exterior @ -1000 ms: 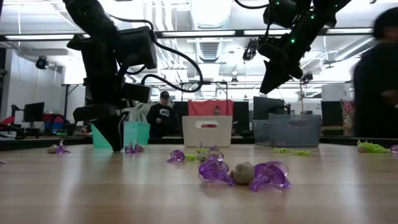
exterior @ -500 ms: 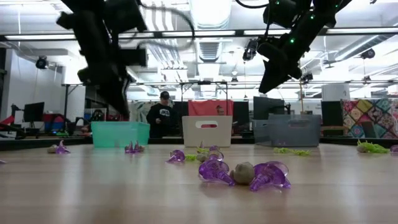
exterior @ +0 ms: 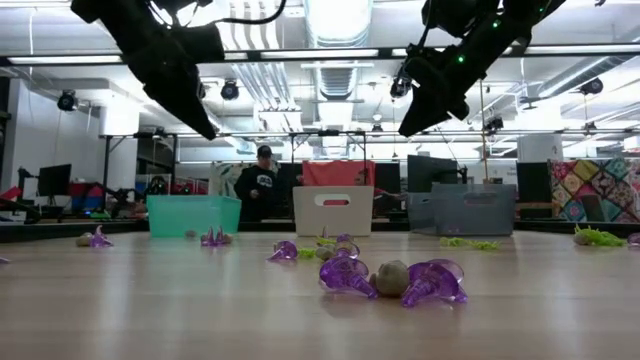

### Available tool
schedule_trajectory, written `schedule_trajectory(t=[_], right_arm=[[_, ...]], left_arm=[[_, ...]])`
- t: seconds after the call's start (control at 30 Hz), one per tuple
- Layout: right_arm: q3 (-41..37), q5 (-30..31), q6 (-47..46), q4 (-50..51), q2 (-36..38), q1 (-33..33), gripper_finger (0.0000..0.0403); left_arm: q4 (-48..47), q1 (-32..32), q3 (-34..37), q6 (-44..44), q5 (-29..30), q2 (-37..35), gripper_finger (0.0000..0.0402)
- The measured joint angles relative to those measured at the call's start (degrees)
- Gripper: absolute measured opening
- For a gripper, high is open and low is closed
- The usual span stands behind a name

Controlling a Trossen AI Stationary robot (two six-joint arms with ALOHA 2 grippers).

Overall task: Sort Halloween decoration
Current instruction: Put the white skull toy into the white bin

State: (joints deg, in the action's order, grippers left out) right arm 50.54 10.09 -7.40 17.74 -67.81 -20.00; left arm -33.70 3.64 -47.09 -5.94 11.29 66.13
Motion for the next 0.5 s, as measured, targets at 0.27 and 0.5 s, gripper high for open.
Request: schedule_trajectory(t=[0.27, 0.5], right_arm=[[0.0, 0.0, 0.0, -1.6, 0.0, 0.0, 0.0082], [0.0, -0.1, 0.1, -1.7, 0.0, 0.2, 0.0082]], left_arm=[[-3.4, 0.5, 0.6, -13.5, 0.2, 2.3, 0.0], [-3.3, 0.6, 5.3, -31.8, 2.5, 5.8, 0.0]])
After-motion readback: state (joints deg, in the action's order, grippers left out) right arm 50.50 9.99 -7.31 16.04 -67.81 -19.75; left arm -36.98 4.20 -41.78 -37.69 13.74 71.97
